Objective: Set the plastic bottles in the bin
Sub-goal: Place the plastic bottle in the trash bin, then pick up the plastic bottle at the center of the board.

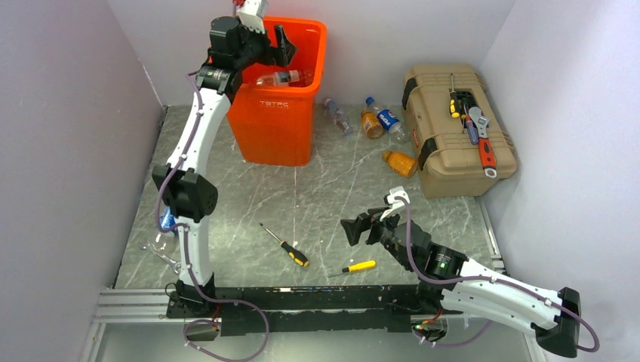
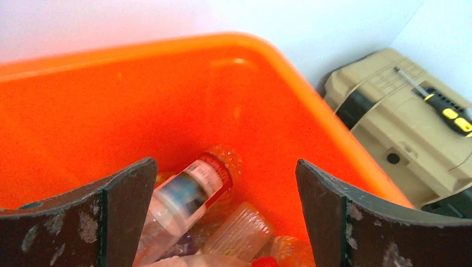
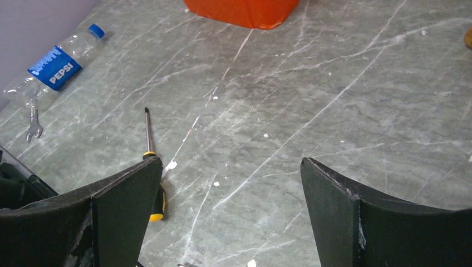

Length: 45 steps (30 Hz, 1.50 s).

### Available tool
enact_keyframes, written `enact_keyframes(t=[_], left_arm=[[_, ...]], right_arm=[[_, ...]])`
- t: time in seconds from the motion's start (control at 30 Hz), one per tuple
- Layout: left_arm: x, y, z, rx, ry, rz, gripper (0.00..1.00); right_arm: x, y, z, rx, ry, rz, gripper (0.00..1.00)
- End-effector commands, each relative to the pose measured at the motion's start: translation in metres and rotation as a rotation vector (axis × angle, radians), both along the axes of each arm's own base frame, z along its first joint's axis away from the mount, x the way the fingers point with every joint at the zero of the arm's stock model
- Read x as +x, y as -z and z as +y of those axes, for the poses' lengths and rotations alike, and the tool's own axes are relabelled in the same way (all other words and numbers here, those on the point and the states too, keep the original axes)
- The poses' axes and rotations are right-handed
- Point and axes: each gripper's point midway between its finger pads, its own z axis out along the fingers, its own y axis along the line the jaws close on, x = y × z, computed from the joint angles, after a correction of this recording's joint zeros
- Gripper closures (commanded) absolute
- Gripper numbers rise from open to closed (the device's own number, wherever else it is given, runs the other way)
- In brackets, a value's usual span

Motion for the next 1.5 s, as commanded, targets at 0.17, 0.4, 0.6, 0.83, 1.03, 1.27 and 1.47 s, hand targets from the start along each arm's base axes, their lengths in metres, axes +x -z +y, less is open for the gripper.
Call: enact_keyframes(t=[0.17, 0.4, 0.6, 0.83, 1.03, 1.27, 1.47], left_arm=[[-0.151, -0.231, 0.041, -0.192, -0.094, -0.568, 0.00], [-0.208, -0.107, 0.115, -0.103, -0.437, -0.157, 0.01], [-0.266, 0.049, 0.204, 0.266, -0.813, 0.218, 0.00], [-0.308, 0.190, 0.256, 0.477, -0.941, 0.614, 0.01], [-0.298, 0.231, 0.289, 0.370, -1.041, 0.859, 0.00], [-0.309, 0.273, 0.328, 0.464, -1.109, 0.969, 0.01], [-0.308, 0.300, 0.331, 0.518, -1.043, 1.070, 0.00]], right_arm=[[0.003, -0.036, 0.004, 0.076, 0.008, -0.029, 0.00], [0.001, -0.036, 0.010, 0.092, -0.008, -0.005, 0.00], [0.001, -0.027, 0.023, 0.054, -0.047, 0.015, 0.00], [0.008, -0.011, 0.035, -0.010, -0.050, 0.043, 0.00], [0.001, -0.007, 0.060, 0.054, -0.142, 0.064, 0.00], [-0.008, -0.001, 0.072, 0.101, -0.211, 0.074, 0.00], [-0.013, -0.006, 0.069, 0.127, -0.233, 0.059, 0.00]])
